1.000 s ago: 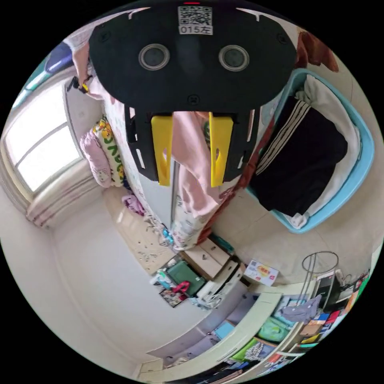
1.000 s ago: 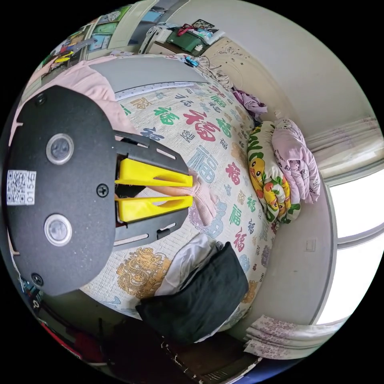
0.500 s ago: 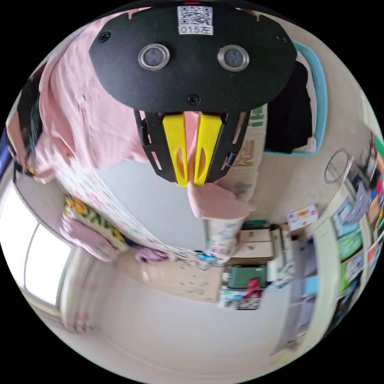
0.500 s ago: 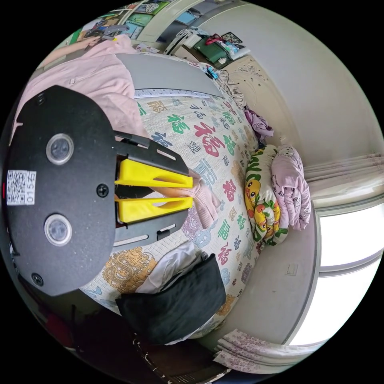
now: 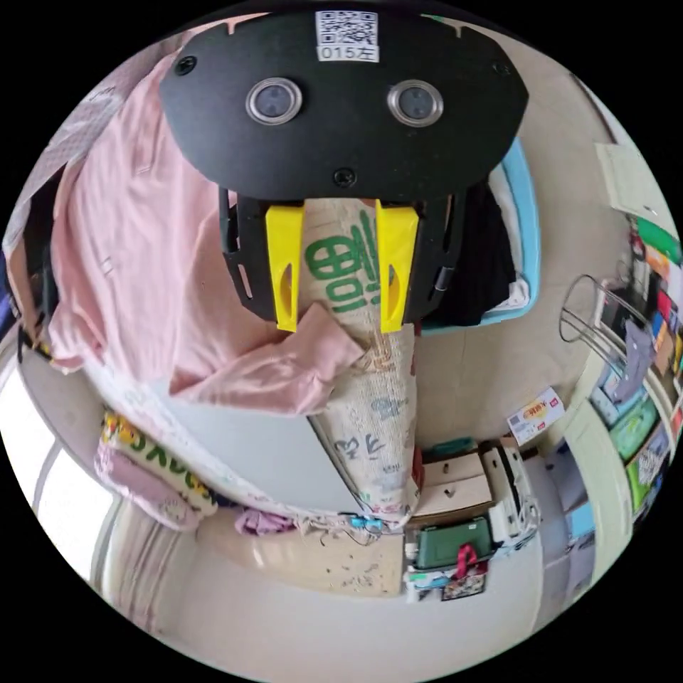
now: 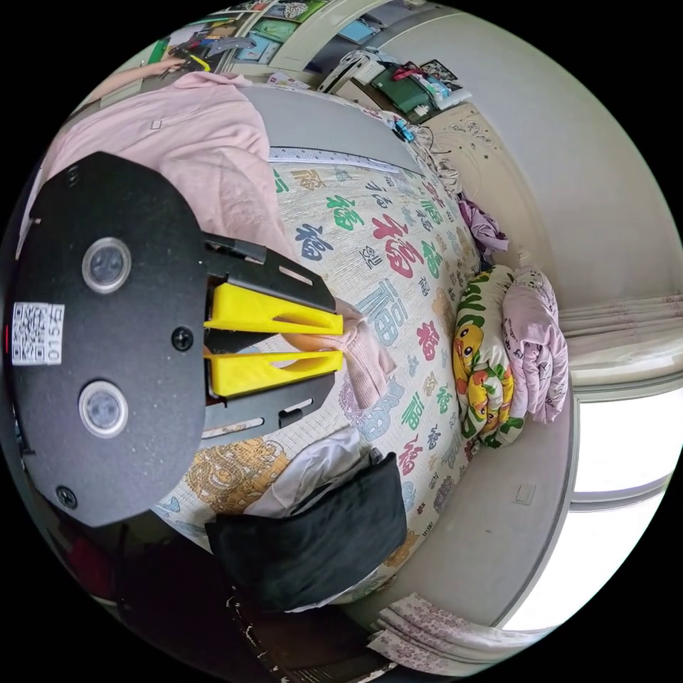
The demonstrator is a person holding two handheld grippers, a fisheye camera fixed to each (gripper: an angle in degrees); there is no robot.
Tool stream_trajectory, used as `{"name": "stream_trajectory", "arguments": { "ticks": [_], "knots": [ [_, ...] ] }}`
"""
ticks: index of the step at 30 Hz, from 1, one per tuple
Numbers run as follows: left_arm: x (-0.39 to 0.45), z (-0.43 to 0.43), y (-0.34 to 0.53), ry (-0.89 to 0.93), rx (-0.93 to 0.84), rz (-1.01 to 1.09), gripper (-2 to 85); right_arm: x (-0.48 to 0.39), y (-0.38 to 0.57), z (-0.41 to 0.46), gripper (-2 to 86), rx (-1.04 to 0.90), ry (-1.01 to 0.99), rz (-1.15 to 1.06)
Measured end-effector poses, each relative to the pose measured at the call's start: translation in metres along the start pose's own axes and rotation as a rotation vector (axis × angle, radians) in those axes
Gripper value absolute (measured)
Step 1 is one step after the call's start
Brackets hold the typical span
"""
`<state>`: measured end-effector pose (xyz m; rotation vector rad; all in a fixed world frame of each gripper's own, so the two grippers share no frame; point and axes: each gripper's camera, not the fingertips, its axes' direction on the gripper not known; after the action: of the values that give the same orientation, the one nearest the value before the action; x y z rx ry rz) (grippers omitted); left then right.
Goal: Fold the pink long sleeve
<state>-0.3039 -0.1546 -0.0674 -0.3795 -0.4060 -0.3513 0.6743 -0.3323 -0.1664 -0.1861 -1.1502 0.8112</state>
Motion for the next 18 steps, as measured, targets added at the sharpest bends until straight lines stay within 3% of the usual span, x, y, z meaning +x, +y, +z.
{"name": "stream_trajectory", "arguments": {
  "ticks": [2, 3, 7, 16, 18],
  "knots": [
    [0.036, 0.018, 0.000, -0.229, -0.007, 0.135, 13.5, 0.000, 0.006, 0.001, 4.9, -0.001, 0.000, 0.006],
    [0.042, 0.020, -0.002, -0.255, 0.014, 0.145, 12.7, -0.001, 0.010, 0.002, 4.9, -0.001, 0.000, 0.014],
    [0.076, 0.028, -0.028, 0.008, 0.032, 0.229, 10.9, -0.009, 0.018, 0.002, 4.9, -0.026, 0.017, 0.022],
    [0.103, 0.046, -0.043, 0.037, -0.067, 0.287, 9.1, -0.022, 0.036, -0.022, 4.7, -0.036, 0.037, -0.031],
    [0.099, 0.040, -0.041, 0.127, -0.079, 0.285, 9.1, -0.020, 0.039, -0.030, 4.7, -0.037, 0.025, -0.043]
  ]
}}
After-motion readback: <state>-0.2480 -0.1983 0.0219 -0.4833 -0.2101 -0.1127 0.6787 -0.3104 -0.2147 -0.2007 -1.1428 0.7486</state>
